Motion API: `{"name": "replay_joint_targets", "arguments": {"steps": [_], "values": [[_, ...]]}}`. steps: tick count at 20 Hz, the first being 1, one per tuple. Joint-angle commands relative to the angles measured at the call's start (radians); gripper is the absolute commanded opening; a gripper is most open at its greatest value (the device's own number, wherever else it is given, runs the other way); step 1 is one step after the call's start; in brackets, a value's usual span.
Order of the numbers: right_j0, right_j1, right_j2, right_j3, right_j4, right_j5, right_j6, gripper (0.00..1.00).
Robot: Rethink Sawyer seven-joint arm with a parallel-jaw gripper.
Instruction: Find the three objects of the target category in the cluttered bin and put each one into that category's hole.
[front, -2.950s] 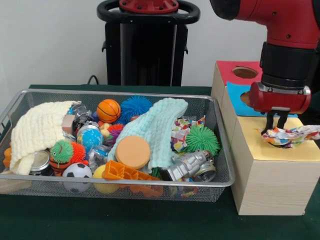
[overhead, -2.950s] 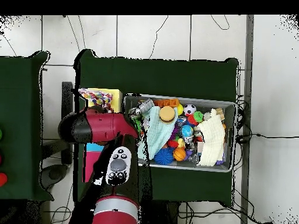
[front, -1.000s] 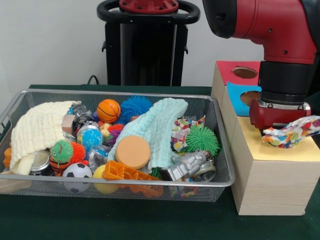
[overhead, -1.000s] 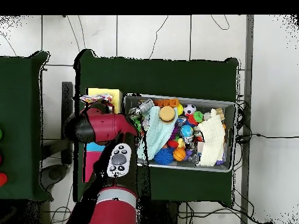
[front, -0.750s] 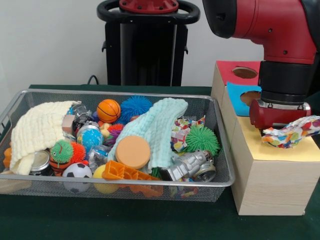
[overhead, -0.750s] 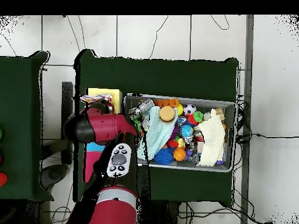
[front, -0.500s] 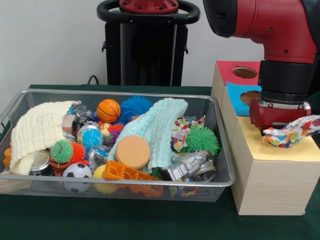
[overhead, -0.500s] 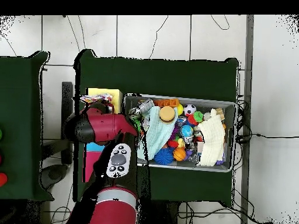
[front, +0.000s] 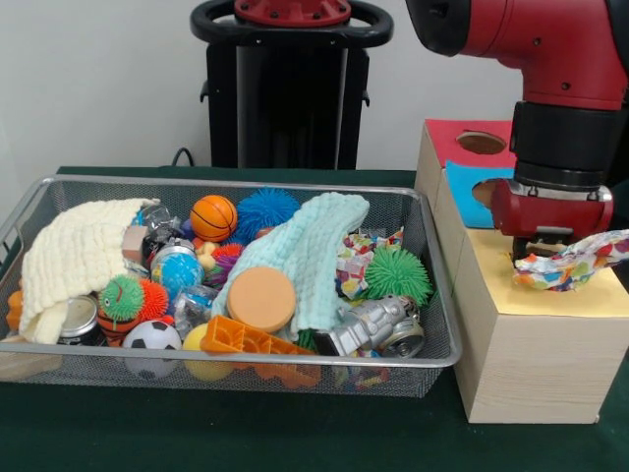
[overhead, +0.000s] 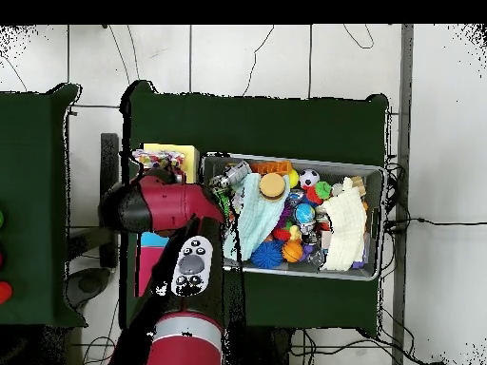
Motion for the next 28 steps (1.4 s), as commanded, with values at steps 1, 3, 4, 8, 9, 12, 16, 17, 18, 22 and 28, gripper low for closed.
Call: {"name": "replay_joint_targets", "arguments": {"steps": [1, 3, 4, 8, 9, 12, 16, 17, 18, 22, 28], "values": [[-0.002, 0.0, 0.008, 0.149, -0.05, 0.271, 0.056, 1.0], [-0.002, -0.011, 0.009, 0.154, -0.053, 0.284, 0.054, 1.0], [-0.002, -0.014, 0.009, 0.155, -0.055, 0.288, 0.054, 1.0], [-0.006, -0.025, 0.014, 0.159, -0.059, 0.295, 0.052, 1.0], [-0.007, -0.027, 0.014, 0.159, -0.06, 0.298, 0.052, 1.0], [-0.008, -0.037, 0.016, 0.162, -0.063, 0.311, 0.047, 1.0], [-0.009, -0.054, 0.019, 0.166, -0.064, 0.339, 0.041, 1.0], [-0.01, -0.06, 0.021, 0.168, -0.063, 0.351, 0.039, 1.0], [-0.009, -0.063, 0.02, 0.169, -0.062, 0.357, 0.039, 1.0], [-0.004, -0.074, 0.013, 0.169, -0.065, 0.382, 0.042, 1.0], [-0.006, -0.102, 0.014, 0.18, -0.066, 0.433, 0.037, 1.0]]}}
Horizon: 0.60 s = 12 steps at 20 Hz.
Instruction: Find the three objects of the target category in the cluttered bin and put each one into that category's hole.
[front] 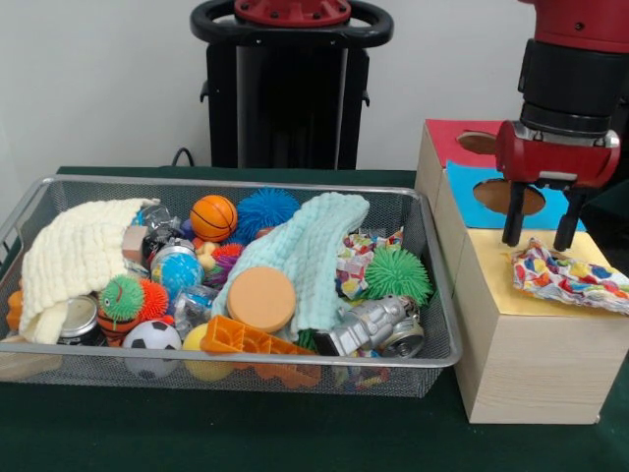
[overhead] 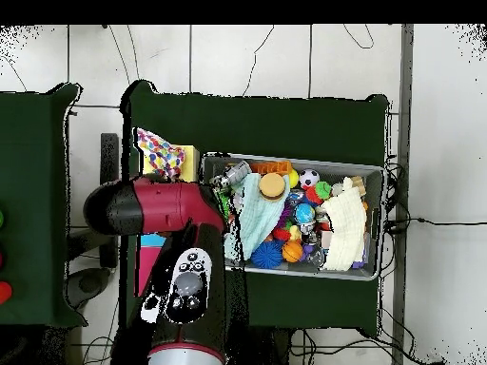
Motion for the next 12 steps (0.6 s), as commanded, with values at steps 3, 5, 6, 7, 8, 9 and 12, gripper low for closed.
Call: {"name": "replay_joint_targets", "arguments": {"steps": [3, 5, 6, 7, 8, 9, 12], "values": [[-0.017, -0.005, 0.032, 0.168, -0.061, 0.223, 0.036, 1.0], [-0.021, 0.001, 0.041, 0.173, -0.058, 0.208, 0.043, 1.0], [-0.02, 0.0, 0.042, 0.173, -0.058, 0.21, 0.044, 1.0], [-0.019, -0.007, 0.041, 0.174, -0.059, 0.22, 0.042, 1.0], [-0.018, -0.014, 0.04, 0.174, -0.059, 0.229, 0.041, 1.0], [-0.016, -0.026, 0.039, 0.176, -0.059, 0.239, 0.04, 1.0], [-0.019, -0.027, 0.051, 0.183, -0.026, 0.175, 0.088, 1.0]]}}
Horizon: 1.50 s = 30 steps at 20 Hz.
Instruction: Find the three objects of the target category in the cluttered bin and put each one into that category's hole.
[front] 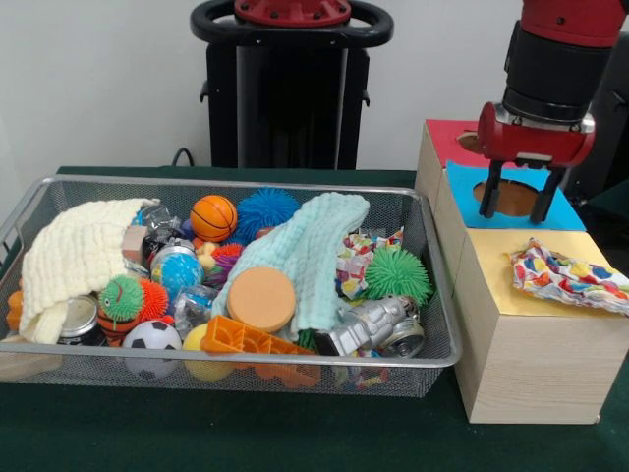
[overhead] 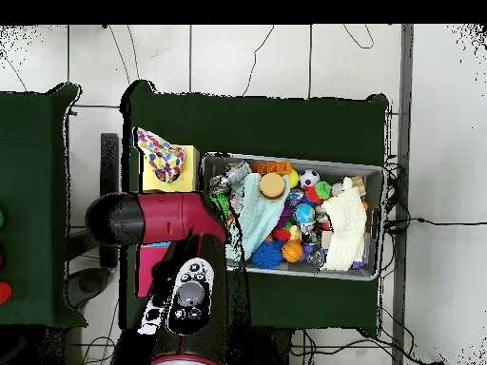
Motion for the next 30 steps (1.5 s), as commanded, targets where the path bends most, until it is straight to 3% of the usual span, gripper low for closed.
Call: {"name": "replay_joint_targets", "arguments": {"steps": [1, 4, 8, 14, 16, 20, 27, 30], "values": [[-0.018, 0.008, 0.056, 0.113, -0.003, 0.063, 0.118, 1.0], [-0.01, -0.015, 0.049, 0.085, 0.005, 0.124, 0.121, 1.0], [0.004, -0.128, 0.027, 0.039, 0.023, 0.271, 0.131, 1.0], [0.012, -0.171, 0.012, -0.044, 0.044, 0.314, 0.194, 1.0], [0.012, -0.169, 0.009, -0.06, 0.05, 0.3, 0.216, 1.0], [0.005, -0.11, 0.009, -0.107, 0.056, 0.178, 0.249, 1.0], [0.016, -0.014, -0.014, -0.28, 0.033, 0.167, 0.26, 1.0], [0.022, 0.001, -0.025, -0.298, 0.046, 0.156, 0.285, 1.0]]}}
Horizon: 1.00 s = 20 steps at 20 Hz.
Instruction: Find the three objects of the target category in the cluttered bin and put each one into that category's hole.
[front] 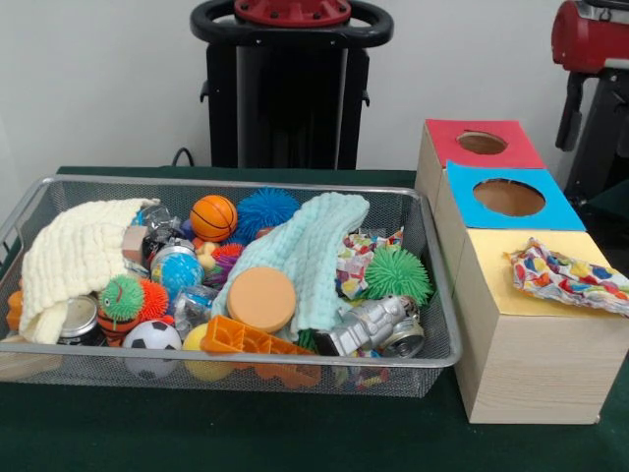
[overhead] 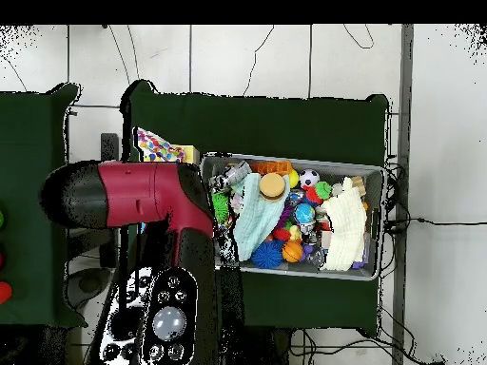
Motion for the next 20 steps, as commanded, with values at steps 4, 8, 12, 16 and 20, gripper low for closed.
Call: {"name": "replay_joint_targets", "arguments": {"steps": [4, 8, 12, 16, 20], "values": [[-0.003, 0.117, -0.019, -0.131, 0.032, -0.068, 0.291, 1.0], [-0.018, 0.096, -0.008, -0.111, 0.032, -0.048, 0.244, 1.0], [-0.027, 0.086, -0.004, -0.095, 0.02, -0.031, 0.205, 1.0], [-0.032, 0.084, -0.006, -0.09, 0.009, -0.018, 0.179, 1.0], [-0.037, 0.079, -0.011, -0.081, 0.006, -0.015, 0.171, 1.0]]}}
